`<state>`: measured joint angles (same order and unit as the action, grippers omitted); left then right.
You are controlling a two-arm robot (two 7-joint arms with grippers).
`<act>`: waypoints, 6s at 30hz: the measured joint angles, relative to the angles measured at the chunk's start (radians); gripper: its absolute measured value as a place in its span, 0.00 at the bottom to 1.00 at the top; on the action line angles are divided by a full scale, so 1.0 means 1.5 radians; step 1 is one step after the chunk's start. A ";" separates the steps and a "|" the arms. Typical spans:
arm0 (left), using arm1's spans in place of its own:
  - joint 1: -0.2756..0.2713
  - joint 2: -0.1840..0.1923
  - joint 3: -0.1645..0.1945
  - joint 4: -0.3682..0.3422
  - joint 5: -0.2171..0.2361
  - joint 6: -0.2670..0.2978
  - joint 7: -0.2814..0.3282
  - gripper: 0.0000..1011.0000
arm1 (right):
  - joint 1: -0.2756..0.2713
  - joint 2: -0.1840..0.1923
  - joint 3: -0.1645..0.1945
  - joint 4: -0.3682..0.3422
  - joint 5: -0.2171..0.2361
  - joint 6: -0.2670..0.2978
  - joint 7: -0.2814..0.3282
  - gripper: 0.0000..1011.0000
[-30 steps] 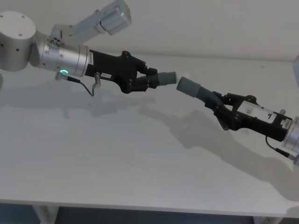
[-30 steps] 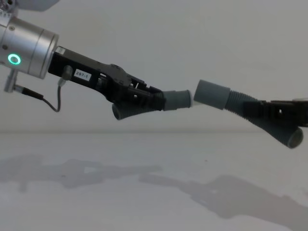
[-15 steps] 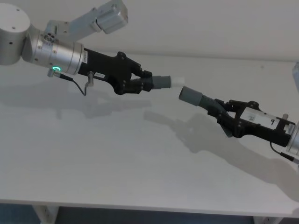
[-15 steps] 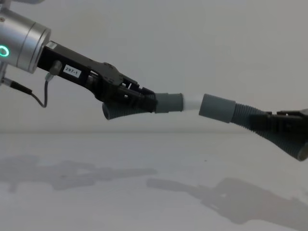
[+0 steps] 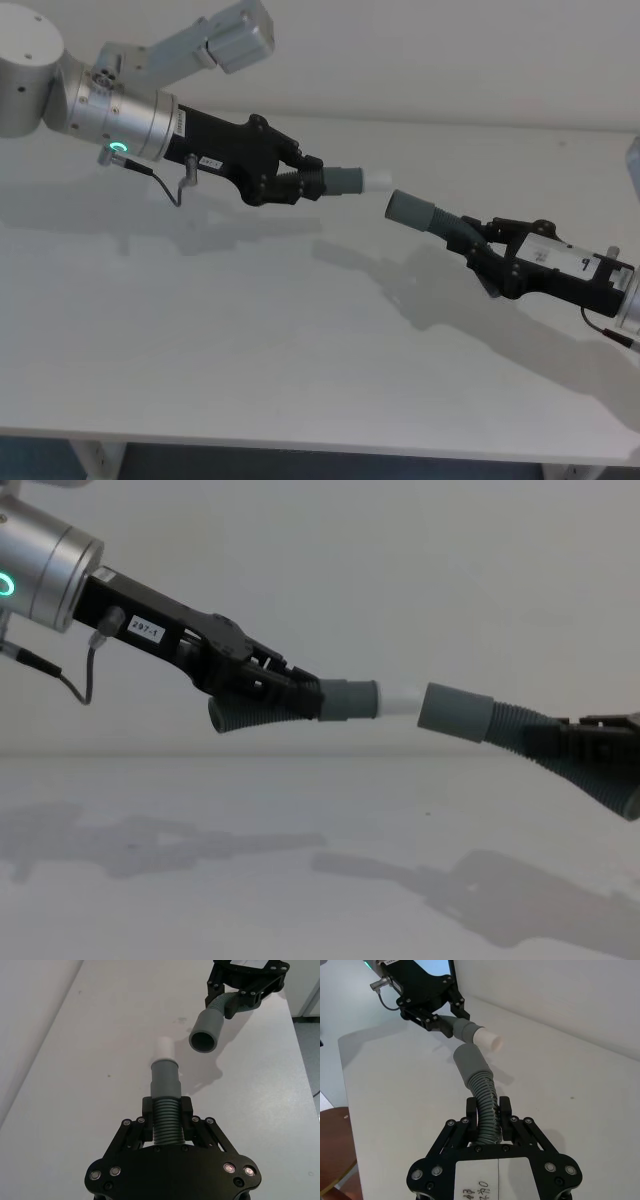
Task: Use both hands to pick up one end of the pipe from the table, align the ends, and insert them.
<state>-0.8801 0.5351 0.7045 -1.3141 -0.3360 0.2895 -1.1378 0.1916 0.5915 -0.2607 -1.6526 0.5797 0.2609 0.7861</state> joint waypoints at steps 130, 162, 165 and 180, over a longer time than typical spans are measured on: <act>-0.016 0.053 0.065 -0.031 -0.074 0.069 0.020 0.31 | 0.067 0.040 -0.087 0.041 0.024 -0.018 -0.051 0.25; -0.014 0.057 0.074 -0.042 -0.104 0.074 0.030 0.31 | 0.072 0.050 -0.107 0.046 0.041 -0.028 -0.048 0.25; -0.013 0.058 0.076 -0.044 -0.107 0.077 0.030 0.31 | 0.072 0.051 -0.107 0.046 0.043 -0.029 -0.048 0.25; -0.014 0.060 0.086 -0.050 -0.113 0.086 0.034 0.31 | 0.073 0.054 -0.111 0.050 0.059 -0.038 -0.042 0.25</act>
<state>-0.9005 0.6256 0.8336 -1.3895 -0.5062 0.4184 -1.0871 0.3010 0.6720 -0.4269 -1.5783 0.6675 0.2031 0.7237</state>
